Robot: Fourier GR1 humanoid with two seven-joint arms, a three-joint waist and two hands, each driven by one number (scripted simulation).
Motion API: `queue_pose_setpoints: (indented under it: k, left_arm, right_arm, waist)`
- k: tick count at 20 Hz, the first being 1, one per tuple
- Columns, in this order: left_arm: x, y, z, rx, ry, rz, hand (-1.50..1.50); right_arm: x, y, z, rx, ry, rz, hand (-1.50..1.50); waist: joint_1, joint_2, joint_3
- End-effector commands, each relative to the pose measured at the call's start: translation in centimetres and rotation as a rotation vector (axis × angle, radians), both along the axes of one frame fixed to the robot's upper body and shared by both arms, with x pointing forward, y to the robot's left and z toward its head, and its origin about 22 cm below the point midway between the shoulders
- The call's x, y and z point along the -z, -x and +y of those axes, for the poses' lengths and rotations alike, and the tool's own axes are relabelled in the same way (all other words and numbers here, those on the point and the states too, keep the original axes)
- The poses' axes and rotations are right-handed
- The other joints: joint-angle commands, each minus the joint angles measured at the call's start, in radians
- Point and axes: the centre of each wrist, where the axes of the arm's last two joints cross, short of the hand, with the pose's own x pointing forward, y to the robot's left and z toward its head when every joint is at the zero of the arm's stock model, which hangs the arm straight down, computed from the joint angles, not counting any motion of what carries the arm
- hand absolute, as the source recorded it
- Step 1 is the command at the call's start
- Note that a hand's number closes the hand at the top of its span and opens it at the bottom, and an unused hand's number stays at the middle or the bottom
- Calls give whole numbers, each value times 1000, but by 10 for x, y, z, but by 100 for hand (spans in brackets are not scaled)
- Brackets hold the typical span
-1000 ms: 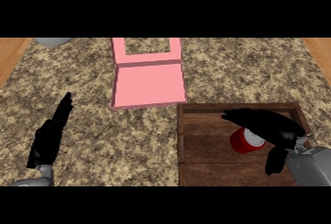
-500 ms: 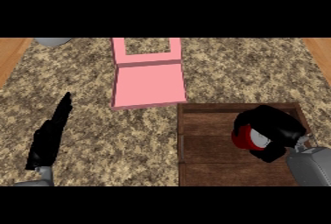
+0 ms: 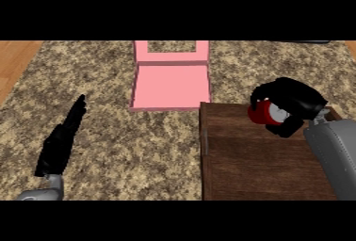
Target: Pick the can from the tray and place it in the cardboard box
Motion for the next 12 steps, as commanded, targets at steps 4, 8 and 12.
queue_pose_setpoints:
  k: [4, 8, 12]
  left_arm:
    - [-7, -14, -9, 55, 1, -29, 0]
    - [-6, -8, -15, 64, -6, -23, 0]
    - [-2, -13, -30, 57, 4, -17, 0]
  right_arm:
    - [-36, -54, -18, -64, -6, -135, 150]
    - [-50, -74, -29, -54, -65, -204, 150]
    - [-74, -93, -22, -147, -228, -165, 150]
  waist:
    - [63, 27, 2]
    - [55, 16, 2]
    - [48, 18, 1]
